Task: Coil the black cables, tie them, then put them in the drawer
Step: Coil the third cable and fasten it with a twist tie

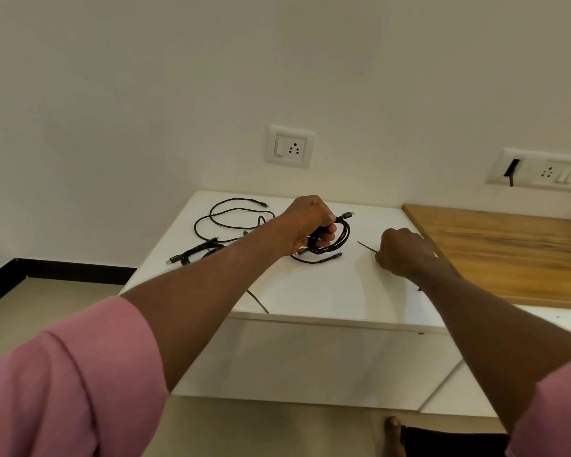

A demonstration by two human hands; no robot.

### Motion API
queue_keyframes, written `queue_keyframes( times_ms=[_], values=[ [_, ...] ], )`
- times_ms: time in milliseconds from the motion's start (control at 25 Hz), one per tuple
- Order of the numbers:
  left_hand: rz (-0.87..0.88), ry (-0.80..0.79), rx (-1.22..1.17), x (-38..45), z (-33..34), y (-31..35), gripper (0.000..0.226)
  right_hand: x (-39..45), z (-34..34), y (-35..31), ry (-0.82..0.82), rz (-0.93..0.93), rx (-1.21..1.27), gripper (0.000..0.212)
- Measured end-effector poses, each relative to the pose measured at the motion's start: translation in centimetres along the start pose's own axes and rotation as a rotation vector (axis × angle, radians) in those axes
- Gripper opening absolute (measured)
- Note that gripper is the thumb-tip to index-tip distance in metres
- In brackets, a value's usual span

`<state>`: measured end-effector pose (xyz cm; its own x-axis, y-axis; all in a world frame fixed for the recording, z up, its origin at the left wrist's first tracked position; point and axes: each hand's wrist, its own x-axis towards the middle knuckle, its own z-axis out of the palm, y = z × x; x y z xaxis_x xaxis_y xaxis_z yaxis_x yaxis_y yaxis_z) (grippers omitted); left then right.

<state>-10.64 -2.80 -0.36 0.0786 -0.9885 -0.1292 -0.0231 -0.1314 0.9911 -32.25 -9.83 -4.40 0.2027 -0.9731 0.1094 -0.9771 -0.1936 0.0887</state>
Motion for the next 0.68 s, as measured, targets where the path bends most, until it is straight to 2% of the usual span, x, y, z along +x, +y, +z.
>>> queue_keyframes(
  times_ms=[80, 160, 240, 320, 440, 680],
  values=[
    [0.012, 0.016, -0.007, 0.2, -0.2, 0.0, 0.010, 0.4, 0.2, -0.3, 0.008, 0.022, 0.177, 0.011],
    [0.038, 0.066, -0.024, 0.4, -0.4, 0.0, 0.011, 0.6, -0.5, -0.8, -0.012, 0.024, 0.638, 0.013],
    [0.074, 0.138, -0.053, 0.6, -0.7, -0.1, 0.012, 0.2, -1.9, -1.6, -0.154, -0.001, 1.056, 0.013],
    [0.106, 0.204, -0.083, 0.9, -1.2, -0.1, 0.012, -0.5, -3.1, -2.3, -0.323, -0.048, 1.264, 0.009],
    [0.143, 0.262, -0.121, 1.1, -1.7, -0.1, 0.013, -0.9, -3.6, -3.0, -0.469, -0.106, 1.307, 0.006],
    [0.196, 0.265, -0.072, 1.0, -1.6, -0.1, 0.013, -0.6, -4.1, -5.8, -0.397, -0.030, 1.335, 0.012]
  ],
)
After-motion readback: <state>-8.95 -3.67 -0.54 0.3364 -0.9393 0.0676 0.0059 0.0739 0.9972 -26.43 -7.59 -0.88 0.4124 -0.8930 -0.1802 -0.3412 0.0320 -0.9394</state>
